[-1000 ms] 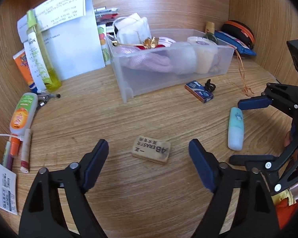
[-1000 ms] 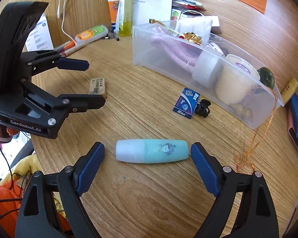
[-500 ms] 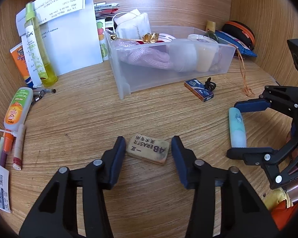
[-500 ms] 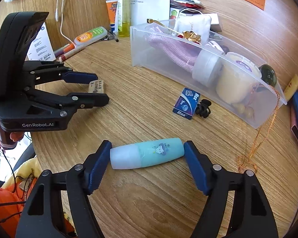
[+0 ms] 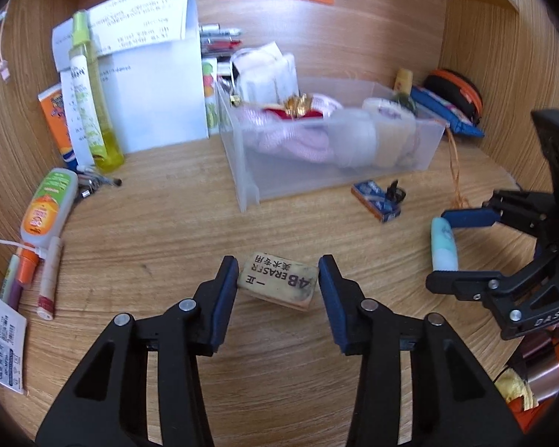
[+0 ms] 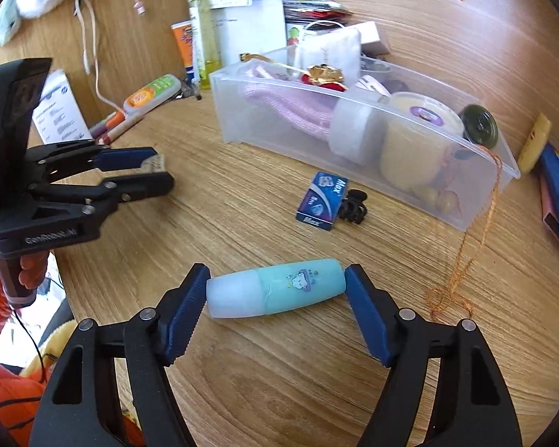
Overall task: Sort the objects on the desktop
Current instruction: 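Grasp the light-blue tube with the right tool while the left tool grasps the wooden eraser, then carry the tube and eraser up over the clear box with both tools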
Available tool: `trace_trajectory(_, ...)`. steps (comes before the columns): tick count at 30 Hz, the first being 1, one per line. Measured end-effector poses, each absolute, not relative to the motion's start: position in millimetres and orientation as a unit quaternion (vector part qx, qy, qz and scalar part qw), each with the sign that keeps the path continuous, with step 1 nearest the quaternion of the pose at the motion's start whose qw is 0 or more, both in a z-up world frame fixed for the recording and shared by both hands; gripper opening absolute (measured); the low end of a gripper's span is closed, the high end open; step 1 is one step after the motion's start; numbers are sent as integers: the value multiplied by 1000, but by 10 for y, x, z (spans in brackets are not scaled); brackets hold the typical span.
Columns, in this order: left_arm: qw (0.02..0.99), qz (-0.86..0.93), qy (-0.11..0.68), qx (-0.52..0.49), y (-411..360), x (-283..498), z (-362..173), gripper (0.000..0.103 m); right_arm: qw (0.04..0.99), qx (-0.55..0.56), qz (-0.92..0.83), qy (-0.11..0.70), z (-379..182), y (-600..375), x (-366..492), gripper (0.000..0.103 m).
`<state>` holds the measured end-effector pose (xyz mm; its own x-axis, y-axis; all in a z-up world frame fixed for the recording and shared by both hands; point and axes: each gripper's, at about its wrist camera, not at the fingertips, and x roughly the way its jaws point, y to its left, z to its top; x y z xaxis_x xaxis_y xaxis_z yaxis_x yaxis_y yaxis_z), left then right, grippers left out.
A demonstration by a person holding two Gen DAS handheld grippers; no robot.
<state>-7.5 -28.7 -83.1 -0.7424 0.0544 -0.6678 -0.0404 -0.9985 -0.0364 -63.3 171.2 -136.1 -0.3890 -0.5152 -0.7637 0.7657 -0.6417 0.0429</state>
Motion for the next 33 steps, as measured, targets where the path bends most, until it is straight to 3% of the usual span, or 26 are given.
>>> trace_trajectory(19,28,963,-28,-266,-249,-363,-202,44,346,317,-878,95,-499,1897,-1196,71)
trace_trajectory(33,28,968,-49,-243,-287,-955,39,44,314,327,-888,80,-314,1513,-1830,71)
